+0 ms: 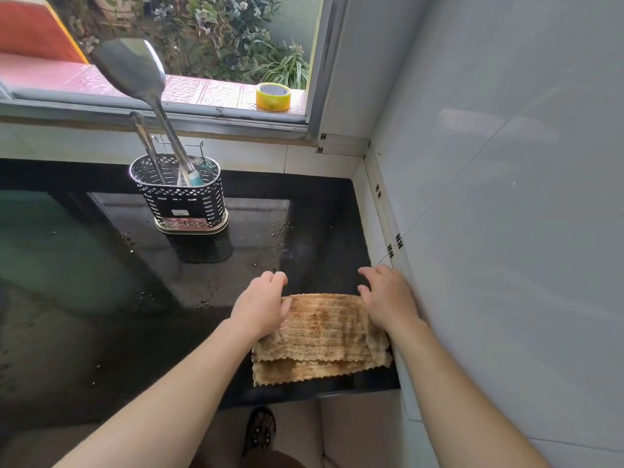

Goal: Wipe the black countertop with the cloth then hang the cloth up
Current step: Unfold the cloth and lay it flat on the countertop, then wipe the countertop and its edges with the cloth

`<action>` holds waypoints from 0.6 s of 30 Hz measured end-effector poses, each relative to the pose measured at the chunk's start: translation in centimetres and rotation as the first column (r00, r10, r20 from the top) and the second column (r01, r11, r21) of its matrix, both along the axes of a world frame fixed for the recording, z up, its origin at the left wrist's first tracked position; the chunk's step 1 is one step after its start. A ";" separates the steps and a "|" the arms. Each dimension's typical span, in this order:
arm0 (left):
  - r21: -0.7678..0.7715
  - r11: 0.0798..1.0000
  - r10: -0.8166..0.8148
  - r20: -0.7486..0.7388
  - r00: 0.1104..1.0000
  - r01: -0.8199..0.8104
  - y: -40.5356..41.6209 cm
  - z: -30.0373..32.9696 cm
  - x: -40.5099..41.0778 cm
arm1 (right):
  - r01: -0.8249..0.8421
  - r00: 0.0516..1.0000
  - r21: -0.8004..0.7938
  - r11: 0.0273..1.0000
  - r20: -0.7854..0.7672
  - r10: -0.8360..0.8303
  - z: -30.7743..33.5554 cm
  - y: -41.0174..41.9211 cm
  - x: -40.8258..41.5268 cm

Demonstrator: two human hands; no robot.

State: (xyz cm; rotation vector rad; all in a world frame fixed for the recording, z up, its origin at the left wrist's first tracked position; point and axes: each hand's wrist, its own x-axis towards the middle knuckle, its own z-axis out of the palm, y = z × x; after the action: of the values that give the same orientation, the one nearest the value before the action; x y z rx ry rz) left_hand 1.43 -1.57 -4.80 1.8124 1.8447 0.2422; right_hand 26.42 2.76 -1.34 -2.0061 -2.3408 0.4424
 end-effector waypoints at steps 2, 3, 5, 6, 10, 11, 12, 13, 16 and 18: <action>0.152 0.988 0.039 -0.050 0.998 -0.031 -1.0 -0.5 0.9 | 0.014 1.000 0.036 0.999 -0.020 -0.013 -1.2 -0.9 -0.7; 0.183 0.983 0.014 -0.073 0.997 -0.001 -1.6 -0.8 1.4 | 0.006 1.000 0.044 0.999 -0.026 -0.005 -1.9 -1.5 -1.1; 0.185 0.980 -0.058 -0.098 0.994 0.076 -2.8 -1.8 2.5 | -0.020 0.999 0.054 0.998 -0.032 0.022 -3.5 -2.7 -1.6; 0.164 0.981 -0.083 -0.111 0.990 0.100 -3.4 -2.2 3.2 | -0.025 0.999 0.047 0.999 -0.034 0.026 -4.2 -3.4 -1.9; 0.006 0.999 -0.043 -0.210 0.977 0.045 -5.7 -4.2 5.5 | 0.046 0.997 -0.110 0.993 0.062 -0.039 -7.0 -5.2 -3.0; -0.055 0.998 -0.043 -0.232 0.972 0.031 -6.2 -4.7 6.0 | 0.075 0.994 -0.153 0.985 0.087 -0.062 -7.6 -5.6 -3.1; -0.107 0.994 -0.052 -0.250 0.967 0.026 -6.6 -5.2 6.4 | 0.095 0.992 -0.183 0.979 0.103 -0.076 -8.2 -5.9 -3.2; -0.140 0.990 -0.061 -0.270 0.961 0.024 -7.0 -5.8 6.7 | 0.102 0.990 -0.195 0.976 0.115 -0.080 -8.8 -6.1 -3.1; -0.155 0.987 -0.084 -0.312 0.946 0.037 -7.9 -7.2 6.9 | 0.073 0.984 -0.158 0.985 0.172 -0.045 -10.0 -7.1 -2.1; -0.147 0.988 -0.101 -0.323 0.941 0.055 -8.2 -7.5 6.8 | 0.051 0.980 -0.136 0.989 0.198 -0.024 -10.4 -7.7 -1.3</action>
State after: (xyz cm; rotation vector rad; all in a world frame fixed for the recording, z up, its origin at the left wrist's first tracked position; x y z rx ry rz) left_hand 8.18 -9.73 -12.31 1.9144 1.9482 -0.2266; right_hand 25.17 -4.98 -11.72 -2.2500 -2.4406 0.4383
